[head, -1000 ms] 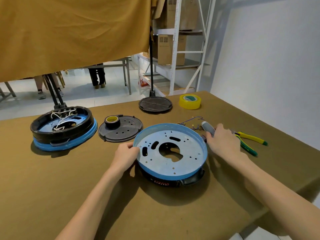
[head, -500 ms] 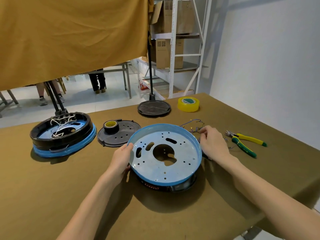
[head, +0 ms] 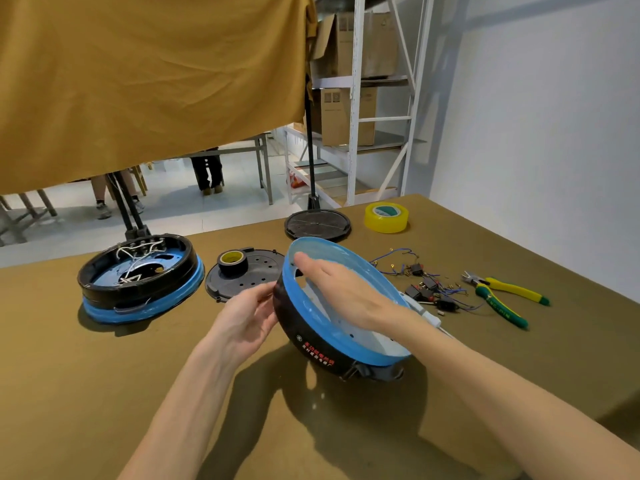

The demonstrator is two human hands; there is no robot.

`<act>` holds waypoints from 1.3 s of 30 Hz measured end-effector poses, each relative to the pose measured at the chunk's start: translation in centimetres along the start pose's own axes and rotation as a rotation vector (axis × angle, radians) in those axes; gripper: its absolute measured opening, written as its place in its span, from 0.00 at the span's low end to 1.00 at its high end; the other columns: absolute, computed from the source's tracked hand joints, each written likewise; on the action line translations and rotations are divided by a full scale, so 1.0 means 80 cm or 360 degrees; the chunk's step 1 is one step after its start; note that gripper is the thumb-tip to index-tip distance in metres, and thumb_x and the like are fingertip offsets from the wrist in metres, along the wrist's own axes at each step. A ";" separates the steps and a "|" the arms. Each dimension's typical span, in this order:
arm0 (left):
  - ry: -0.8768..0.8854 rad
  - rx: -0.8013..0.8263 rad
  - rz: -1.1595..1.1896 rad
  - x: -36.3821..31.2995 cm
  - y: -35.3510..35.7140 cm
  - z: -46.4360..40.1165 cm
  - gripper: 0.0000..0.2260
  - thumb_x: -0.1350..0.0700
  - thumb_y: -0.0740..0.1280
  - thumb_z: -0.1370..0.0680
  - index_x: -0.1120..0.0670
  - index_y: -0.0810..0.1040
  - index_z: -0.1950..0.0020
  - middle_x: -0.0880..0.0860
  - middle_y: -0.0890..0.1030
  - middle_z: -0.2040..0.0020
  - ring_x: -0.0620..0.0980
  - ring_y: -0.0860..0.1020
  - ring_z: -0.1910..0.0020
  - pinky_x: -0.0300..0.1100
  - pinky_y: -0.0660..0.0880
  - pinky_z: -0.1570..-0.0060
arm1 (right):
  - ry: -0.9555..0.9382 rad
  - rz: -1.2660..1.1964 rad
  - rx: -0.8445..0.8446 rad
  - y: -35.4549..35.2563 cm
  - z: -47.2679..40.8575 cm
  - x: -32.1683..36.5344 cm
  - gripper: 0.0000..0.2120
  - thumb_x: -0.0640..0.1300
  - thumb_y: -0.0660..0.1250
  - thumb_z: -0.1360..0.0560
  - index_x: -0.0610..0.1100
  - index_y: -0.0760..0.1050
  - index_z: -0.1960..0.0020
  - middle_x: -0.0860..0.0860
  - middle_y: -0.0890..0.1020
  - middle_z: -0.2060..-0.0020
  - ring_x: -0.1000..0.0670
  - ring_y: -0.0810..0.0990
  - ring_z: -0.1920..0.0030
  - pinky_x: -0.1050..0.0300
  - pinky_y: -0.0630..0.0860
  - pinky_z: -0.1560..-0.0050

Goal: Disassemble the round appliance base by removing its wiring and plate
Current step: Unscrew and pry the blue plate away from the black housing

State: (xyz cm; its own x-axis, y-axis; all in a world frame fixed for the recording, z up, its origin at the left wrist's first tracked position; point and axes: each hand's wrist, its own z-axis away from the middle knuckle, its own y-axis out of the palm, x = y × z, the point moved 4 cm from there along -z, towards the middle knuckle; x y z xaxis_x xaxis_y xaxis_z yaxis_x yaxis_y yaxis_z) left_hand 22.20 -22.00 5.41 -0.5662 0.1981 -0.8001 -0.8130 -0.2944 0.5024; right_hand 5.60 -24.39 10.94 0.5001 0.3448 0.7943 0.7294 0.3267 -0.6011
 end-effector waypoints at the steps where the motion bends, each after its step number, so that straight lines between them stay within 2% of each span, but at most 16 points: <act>1: 0.0015 0.0015 -0.0044 0.002 0.003 0.000 0.10 0.59 0.66 0.17 0.61 0.79 0.39 0.59 0.87 0.51 0.50 0.87 0.55 0.41 0.84 0.63 | -0.0001 0.0039 0.0039 0.000 -0.001 0.001 0.48 0.84 0.48 0.33 0.49 0.74 0.32 0.52 0.81 0.41 0.52 0.78 0.42 0.49 0.74 0.40; 3: 0.0001 0.0037 -0.0034 0.006 0.007 -0.001 0.10 0.57 0.66 0.17 0.60 0.80 0.39 0.60 0.87 0.50 0.51 0.87 0.56 0.41 0.83 0.64 | 0.0003 0.0133 0.0055 0.003 -0.001 0.002 0.50 0.85 0.55 0.37 0.52 0.68 0.28 0.57 0.77 0.43 0.57 0.77 0.45 0.56 0.74 0.50; 5: -0.0046 0.0027 0.0070 0.008 0.006 -0.002 0.10 0.57 0.67 0.18 0.60 0.79 0.39 0.61 0.87 0.50 0.52 0.87 0.56 0.43 0.84 0.64 | 0.0032 0.0152 -0.0030 0.001 -0.001 -0.002 0.48 0.80 0.64 0.38 0.55 0.63 0.26 0.56 0.75 0.43 0.57 0.76 0.46 0.59 0.72 0.54; 9: -0.0162 0.0017 0.0211 0.015 0.001 -0.004 0.10 0.59 0.68 0.19 0.61 0.80 0.39 0.61 0.87 0.50 0.54 0.88 0.55 0.45 0.84 0.65 | 0.0078 0.0195 -0.0050 0.002 0.001 -0.005 0.47 0.70 0.67 0.41 0.55 0.64 0.25 0.57 0.72 0.43 0.54 0.74 0.43 0.57 0.72 0.52; 12: -0.0222 0.0005 0.0066 0.021 -0.006 -0.005 0.10 0.61 0.68 0.20 0.62 0.80 0.40 0.61 0.87 0.51 0.55 0.88 0.56 0.45 0.83 0.68 | 0.0072 0.0392 0.0093 0.015 0.002 -0.005 0.43 0.67 0.69 0.38 0.59 0.63 0.25 0.53 0.73 0.39 0.48 0.73 0.37 0.46 0.76 0.42; 14: -0.0261 0.0011 0.0057 0.024 -0.014 -0.007 0.11 0.61 0.69 0.20 0.62 0.80 0.39 0.61 0.87 0.50 0.55 0.88 0.55 0.45 0.83 0.67 | 0.0062 0.0386 0.0145 0.018 0.002 -0.004 0.40 0.65 0.68 0.35 0.61 0.64 0.24 0.49 0.72 0.33 0.45 0.70 0.31 0.41 0.73 0.35; 16: -0.0338 0.0033 0.0164 0.029 -0.026 -0.008 0.13 0.63 0.70 0.22 0.64 0.79 0.38 0.63 0.86 0.47 0.57 0.87 0.53 0.46 0.84 0.66 | 0.0039 0.0328 0.0164 0.018 0.004 -0.004 0.37 0.64 0.68 0.33 0.61 0.66 0.25 0.50 0.72 0.31 0.46 0.69 0.30 0.41 0.72 0.34; 21: -0.0380 0.0099 0.0315 0.044 -0.037 -0.011 0.16 0.63 0.73 0.27 0.64 0.82 0.39 0.65 0.85 0.44 0.57 0.87 0.49 0.45 0.84 0.64 | 0.0070 0.0326 0.0173 0.022 0.005 -0.010 0.36 0.67 0.62 0.33 0.64 0.65 0.26 0.50 0.71 0.34 0.46 0.68 0.30 0.41 0.70 0.33; 25: -0.0273 0.0109 0.0285 0.047 -0.036 -0.014 0.09 0.61 0.74 0.28 0.60 0.88 0.49 0.63 0.86 0.44 0.56 0.87 0.48 0.43 0.84 0.63 | 0.0058 0.0339 0.0172 0.023 0.004 -0.013 0.36 0.68 0.62 0.34 0.68 0.62 0.26 0.51 0.71 0.38 0.45 0.69 0.32 0.41 0.71 0.34; 30: -0.0230 0.0018 0.0199 0.047 -0.037 -0.015 0.15 0.59 0.74 0.28 0.61 0.84 0.42 0.62 0.86 0.46 0.54 0.87 0.51 0.41 0.83 0.65 | 0.0034 0.0526 0.0209 0.026 -0.004 -0.016 0.36 0.72 0.61 0.32 0.68 0.60 0.25 0.50 0.71 0.45 0.45 0.70 0.40 0.45 0.72 0.41; 32: -0.0263 -0.0011 0.0200 0.048 -0.039 -0.012 0.17 0.59 0.74 0.29 0.61 0.82 0.41 0.62 0.86 0.47 0.54 0.87 0.53 0.41 0.83 0.66 | 0.0007 0.0638 0.0221 0.028 -0.005 -0.017 0.35 0.77 0.55 0.29 0.67 0.61 0.25 0.51 0.71 0.46 0.45 0.70 0.42 0.46 0.70 0.44; 34: -0.0348 -0.0021 0.0317 0.051 -0.041 -0.009 0.19 0.61 0.74 0.30 0.62 0.81 0.40 0.63 0.86 0.47 0.55 0.87 0.52 0.42 0.83 0.66 | -0.0030 0.0746 0.0151 0.028 -0.008 -0.017 0.36 0.80 0.46 0.29 0.66 0.66 0.27 0.50 0.71 0.46 0.46 0.69 0.42 0.46 0.67 0.43; 36: -0.0416 -0.0041 0.0414 0.055 -0.041 -0.007 0.18 0.62 0.74 0.29 0.62 0.81 0.39 0.64 0.86 0.46 0.57 0.87 0.51 0.44 0.83 0.68 | -0.0079 0.0815 0.0012 0.025 -0.015 -0.013 0.35 0.76 0.41 0.27 0.64 0.74 0.33 0.50 0.71 0.46 0.46 0.66 0.43 0.47 0.62 0.43; 37: -0.0430 -0.0054 0.0426 0.055 -0.041 -0.007 0.18 0.63 0.75 0.29 0.62 0.81 0.39 0.64 0.86 0.46 0.57 0.87 0.52 0.44 0.83 0.68 | -0.0098 0.0819 -0.0024 0.024 -0.019 -0.012 0.32 0.73 0.42 0.25 0.63 0.77 0.36 0.50 0.71 0.46 0.46 0.66 0.42 0.48 0.61 0.43; 39: -0.0434 -0.0067 0.0460 0.055 -0.040 -0.008 0.18 0.63 0.75 0.29 0.62 0.81 0.40 0.64 0.86 0.46 0.57 0.87 0.52 0.45 0.83 0.68 | -0.0150 0.0776 -0.0042 0.023 -0.028 -0.012 0.23 0.64 0.52 0.19 0.58 0.78 0.35 0.50 0.72 0.45 0.46 0.66 0.41 0.47 0.64 0.40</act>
State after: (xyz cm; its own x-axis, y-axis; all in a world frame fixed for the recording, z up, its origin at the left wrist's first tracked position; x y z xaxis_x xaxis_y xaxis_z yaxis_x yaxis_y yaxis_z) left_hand 22.38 -20.75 0.06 -0.7906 0.3407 -0.5088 -0.6120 -0.4112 0.6756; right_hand 7.50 -26.09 9.31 0.7423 0.5306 0.4093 0.4333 0.0859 -0.8971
